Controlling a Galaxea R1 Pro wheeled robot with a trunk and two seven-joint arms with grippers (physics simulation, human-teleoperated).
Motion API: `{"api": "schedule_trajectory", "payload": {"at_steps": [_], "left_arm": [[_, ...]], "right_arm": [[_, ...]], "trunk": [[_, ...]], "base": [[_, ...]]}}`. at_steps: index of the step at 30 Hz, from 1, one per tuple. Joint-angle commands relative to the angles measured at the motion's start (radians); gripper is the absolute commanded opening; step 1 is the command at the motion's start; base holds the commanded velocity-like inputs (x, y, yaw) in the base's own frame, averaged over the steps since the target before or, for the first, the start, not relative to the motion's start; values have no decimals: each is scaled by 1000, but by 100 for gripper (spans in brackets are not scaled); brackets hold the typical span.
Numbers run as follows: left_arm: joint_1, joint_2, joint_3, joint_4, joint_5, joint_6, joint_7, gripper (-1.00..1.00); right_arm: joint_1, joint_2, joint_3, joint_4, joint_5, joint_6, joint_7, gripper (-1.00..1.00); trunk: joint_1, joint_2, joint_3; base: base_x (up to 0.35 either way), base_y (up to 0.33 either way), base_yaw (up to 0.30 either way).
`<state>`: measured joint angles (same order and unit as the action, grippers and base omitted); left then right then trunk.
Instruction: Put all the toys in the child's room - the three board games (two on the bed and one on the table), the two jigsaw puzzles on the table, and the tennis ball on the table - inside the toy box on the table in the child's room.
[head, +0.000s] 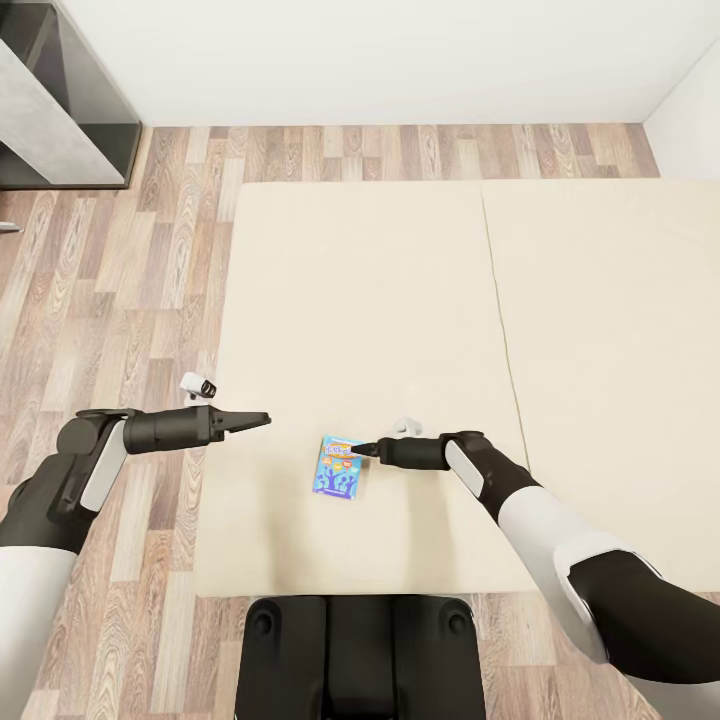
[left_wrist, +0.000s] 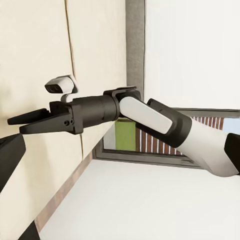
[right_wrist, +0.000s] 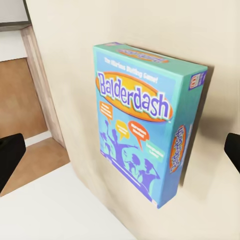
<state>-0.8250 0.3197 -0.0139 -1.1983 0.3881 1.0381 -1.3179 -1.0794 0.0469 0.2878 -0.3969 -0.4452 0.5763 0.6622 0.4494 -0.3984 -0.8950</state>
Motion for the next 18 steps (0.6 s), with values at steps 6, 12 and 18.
{"api": "schedule_trajectory", "payload": {"at_steps": [6,12,18], "left_arm": [[0,1,-1,0,3,8,-1,100],[0,1,-1,0,3,8,0,100],[0,1,-1,0,3,8,0,100]], "right_arm": [[1,0,4,0,-6,5,-1,100],[1,-1,4,0,-6,5,-1,100],[1,-3,5,0,-6,5,-1,100]], "trunk": [[1,-2,-1],[1,-2,-2],[1,-2,-3]], "base": [[0,0,2],[0,0,127],[0,0,129]]}}
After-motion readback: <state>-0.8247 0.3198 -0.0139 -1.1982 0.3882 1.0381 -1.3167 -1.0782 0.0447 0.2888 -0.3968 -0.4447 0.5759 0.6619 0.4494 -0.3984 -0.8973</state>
